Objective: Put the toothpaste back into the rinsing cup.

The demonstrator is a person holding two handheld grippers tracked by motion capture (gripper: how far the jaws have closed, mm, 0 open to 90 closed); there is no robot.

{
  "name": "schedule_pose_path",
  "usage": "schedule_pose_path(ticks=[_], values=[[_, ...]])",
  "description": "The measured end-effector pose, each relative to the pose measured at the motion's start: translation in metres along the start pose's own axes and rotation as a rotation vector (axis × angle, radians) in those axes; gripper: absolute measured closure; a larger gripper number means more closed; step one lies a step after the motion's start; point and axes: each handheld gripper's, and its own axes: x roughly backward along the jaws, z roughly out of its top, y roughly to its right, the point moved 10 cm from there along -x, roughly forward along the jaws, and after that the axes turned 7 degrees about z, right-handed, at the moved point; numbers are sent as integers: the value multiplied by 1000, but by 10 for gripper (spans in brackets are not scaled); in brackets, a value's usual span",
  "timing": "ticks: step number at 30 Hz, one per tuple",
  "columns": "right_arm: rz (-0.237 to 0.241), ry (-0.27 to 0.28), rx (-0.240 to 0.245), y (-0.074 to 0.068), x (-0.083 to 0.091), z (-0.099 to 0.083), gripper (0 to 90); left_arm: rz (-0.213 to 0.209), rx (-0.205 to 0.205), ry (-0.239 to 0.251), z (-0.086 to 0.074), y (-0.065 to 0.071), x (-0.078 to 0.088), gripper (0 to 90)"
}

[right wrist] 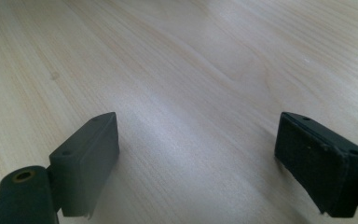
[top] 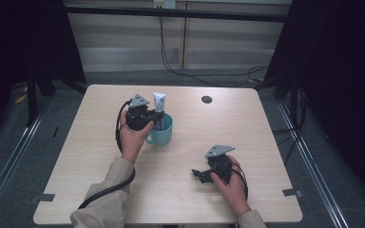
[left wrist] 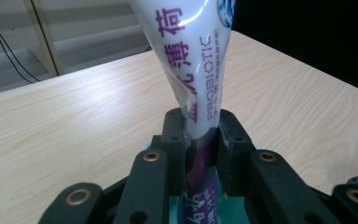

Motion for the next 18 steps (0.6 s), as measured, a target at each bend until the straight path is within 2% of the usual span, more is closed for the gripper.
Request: schedule_pose_path(ticks=[8,12,18], values=[[0,1,2,0,0,0,132,0,-7,-4,-1,1,-1,756],[1,1,2,0,0,0,132,-4,4,7,-1,0,-2,754],[0,1,2,0,0,0,132,-1,0,15,-1,1,-4,752]])
